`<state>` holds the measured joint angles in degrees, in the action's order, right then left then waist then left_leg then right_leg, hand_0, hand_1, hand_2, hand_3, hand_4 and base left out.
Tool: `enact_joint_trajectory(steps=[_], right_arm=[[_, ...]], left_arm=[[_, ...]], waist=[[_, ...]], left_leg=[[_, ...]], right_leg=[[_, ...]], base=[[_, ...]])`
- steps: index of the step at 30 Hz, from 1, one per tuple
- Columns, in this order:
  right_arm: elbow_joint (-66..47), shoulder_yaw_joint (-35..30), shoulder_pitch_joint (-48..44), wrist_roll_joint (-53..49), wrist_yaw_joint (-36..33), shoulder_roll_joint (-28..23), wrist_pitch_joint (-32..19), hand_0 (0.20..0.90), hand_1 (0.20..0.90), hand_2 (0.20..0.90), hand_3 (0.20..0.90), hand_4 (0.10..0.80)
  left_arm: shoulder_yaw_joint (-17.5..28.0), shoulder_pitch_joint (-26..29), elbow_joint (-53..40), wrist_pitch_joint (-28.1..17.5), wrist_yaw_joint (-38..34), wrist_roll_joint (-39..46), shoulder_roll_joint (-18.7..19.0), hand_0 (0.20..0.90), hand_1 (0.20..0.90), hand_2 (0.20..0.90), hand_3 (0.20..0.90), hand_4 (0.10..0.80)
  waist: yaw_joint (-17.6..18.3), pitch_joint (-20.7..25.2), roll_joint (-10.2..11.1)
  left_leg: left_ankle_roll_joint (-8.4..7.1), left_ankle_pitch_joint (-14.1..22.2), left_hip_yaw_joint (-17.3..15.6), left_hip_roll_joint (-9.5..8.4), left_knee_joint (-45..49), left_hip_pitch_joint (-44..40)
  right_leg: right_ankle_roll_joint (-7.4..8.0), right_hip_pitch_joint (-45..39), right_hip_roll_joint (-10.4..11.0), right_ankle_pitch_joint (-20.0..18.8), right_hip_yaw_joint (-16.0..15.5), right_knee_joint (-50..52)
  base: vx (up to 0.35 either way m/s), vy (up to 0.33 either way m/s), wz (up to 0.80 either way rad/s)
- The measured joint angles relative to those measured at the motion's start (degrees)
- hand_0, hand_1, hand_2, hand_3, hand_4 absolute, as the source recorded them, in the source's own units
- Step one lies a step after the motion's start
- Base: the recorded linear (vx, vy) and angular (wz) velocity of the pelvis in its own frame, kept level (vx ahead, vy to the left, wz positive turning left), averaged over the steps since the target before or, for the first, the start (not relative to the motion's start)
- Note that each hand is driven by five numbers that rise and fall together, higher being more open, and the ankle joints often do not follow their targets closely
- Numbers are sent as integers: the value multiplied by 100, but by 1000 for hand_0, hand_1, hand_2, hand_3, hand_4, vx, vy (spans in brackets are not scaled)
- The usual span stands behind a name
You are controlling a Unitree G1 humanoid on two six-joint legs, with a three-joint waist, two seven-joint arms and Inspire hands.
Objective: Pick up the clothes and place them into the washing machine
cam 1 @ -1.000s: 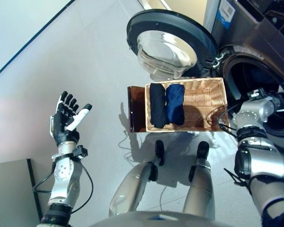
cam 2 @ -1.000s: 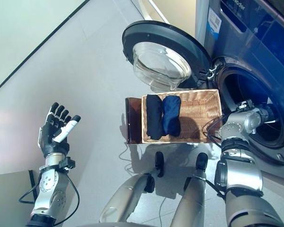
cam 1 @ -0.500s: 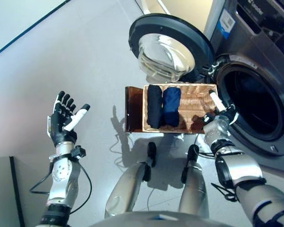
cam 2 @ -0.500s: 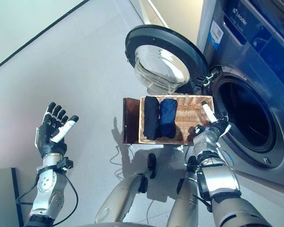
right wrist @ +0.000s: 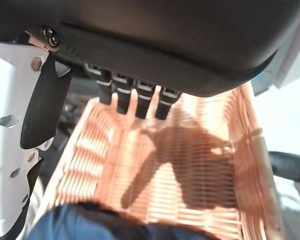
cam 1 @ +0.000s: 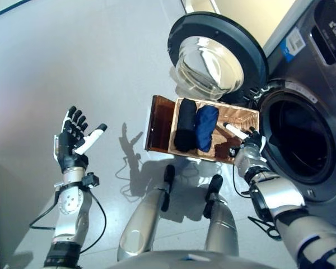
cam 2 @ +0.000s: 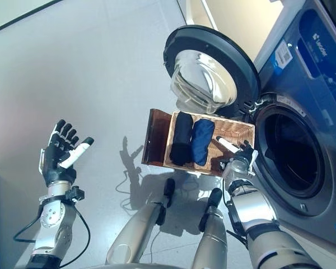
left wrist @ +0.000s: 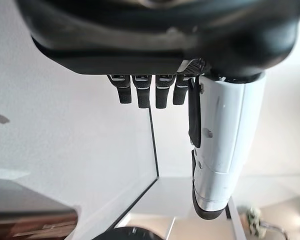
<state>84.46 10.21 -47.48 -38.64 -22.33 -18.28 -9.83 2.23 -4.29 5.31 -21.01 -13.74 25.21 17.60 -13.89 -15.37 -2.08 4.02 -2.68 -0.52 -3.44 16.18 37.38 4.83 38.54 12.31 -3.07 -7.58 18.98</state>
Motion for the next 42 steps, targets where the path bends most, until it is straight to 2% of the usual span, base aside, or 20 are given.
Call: enact_joint_trajectory(steps=[3,12,16,19,20,21,22,23,25,26,28,29,37,42], right_arm=[[15,38,-6,1,2,74,0,900,900,900,900,800],[84,59,-269,-1,-27,193,-4,900,900,900,900,800],[211,68,-538,-3,-53,247,-6,900,900,900,900,800],[235,73,-687,-2,-121,270,-9,900,900,900,900,800],[278,58,-734,-4,-163,266,-8,837,837,837,837,755],[284,58,-772,-4,-163,256,-8,620,620,620,620,600],[291,59,-825,-6,-168,260,-7,480,480,480,480,500],[295,57,-887,-7,-178,262,-8,436,436,436,436,469],[301,39,-931,-10,-196,260,-13,447,447,447,447,476],[341,26,-948,-19,-262,242,-12,417,417,417,417,455],[420,-37,-989,-26,-309,169,-11,244,244,244,244,331],[445,-101,-995,-34,-311,87,-9,200,200,200,200,300],[526,-196,-975,-13,-426,-90,23,200,200,200,200,300],[507,-313,-937,-8,-531,-85,114,200,200,200,200,300]], left_arm=[[2,85,-93,0,0,-25,0,900,900,900,900,800],[5,224,-120,4,-93,-83,5,900,900,900,900,800],[2,234,-308,4,-165,-129,7,900,900,900,900,800],[-11,313,-342,4,-186,-203,8,900,900,900,900,800],[-32,361,-354,4,-197,-215,7,900,900,900,900,800],[-31,397,-369,4,-214,-235,9,900,900,900,900,800],[-30,444,-372,4,-263,-238,15,900,900,900,900,800],[-29,492,-372,4,-293,-238,19,900,900,900,900,800],[-33,553,-372,4,-330,-247,18,900,900,900,900,800],[-33,586,-378,4,-346,-253,21,900,900,900,900,800],[-32,598,-442,4,-391,-257,32,900,900,900,900,800],[-37,592,-489,4,-388,-264,31,900,900,900,900,800],[-34,552,-635,4,-411,-306,80,900,900,900,900,800],[-37,327,-1001,2,-384,-319,114,900,900,900,900,800]], waist=[[-78,-82,138],[-272,-267,384],[-292,-293,403],[-348,-429,391],[-405,-435,393],[-435,-459,389],[-462,-515,372],[-464,-600,341],[-462,-677,329],[-464,-677,328],[-477,-683,314],[-489,-711,264],[-576,-708,17],[-573,-616,-163]], left_leg=[[-12,-6,112,1,57,63],[-15,3,276,-27,150,231],[-29,10,396,-31,191,420],[-50,-5,399,-33,241,457],[-45,3,412,-40,277,531],[-46,1,414,-37,297,596],[-46,4,416,-46,324,631],[-57,24,426,-49,361,634],[-61,32,436,-49,383,645],[-75,47,427,-61,430,699],[-71,111,427,-72,577,811],[-68,141,436,-86,658,835],[-83,251,389,-108,892,846],[-69,260,273,-102,880,762]], right_leg=[[-74,-2,3,17,-114,19],[-89,8,37,116,-265,83],[-38,77,48,170,-398,99],[-104,114,72,223,-421,217],[-146,203,81,253,-420,291],[-147,261,85,274,-427,332],[-155,306,98,308,-427,402],[-174,307,101,343,-429,465],[-176,328,117,419,-430,563],[-184,386,139,491,-428,678],[-195,499,179,608,-428,880],[-207,527,205,659,-428,988],[-239,617,293,835,-367,1324],[-215,635,293,822,-213,1327]], base=[[18,-4,19],[30,9,15],[5,17,15],[-11,15,15],[-16,22,9],[-12,9,11],[-8,2,11],[2,-6,10],[9,20,15],[14,35,20],[-3,31,15],[-15,42,10],[-9,19,0],[39,27,-10]])
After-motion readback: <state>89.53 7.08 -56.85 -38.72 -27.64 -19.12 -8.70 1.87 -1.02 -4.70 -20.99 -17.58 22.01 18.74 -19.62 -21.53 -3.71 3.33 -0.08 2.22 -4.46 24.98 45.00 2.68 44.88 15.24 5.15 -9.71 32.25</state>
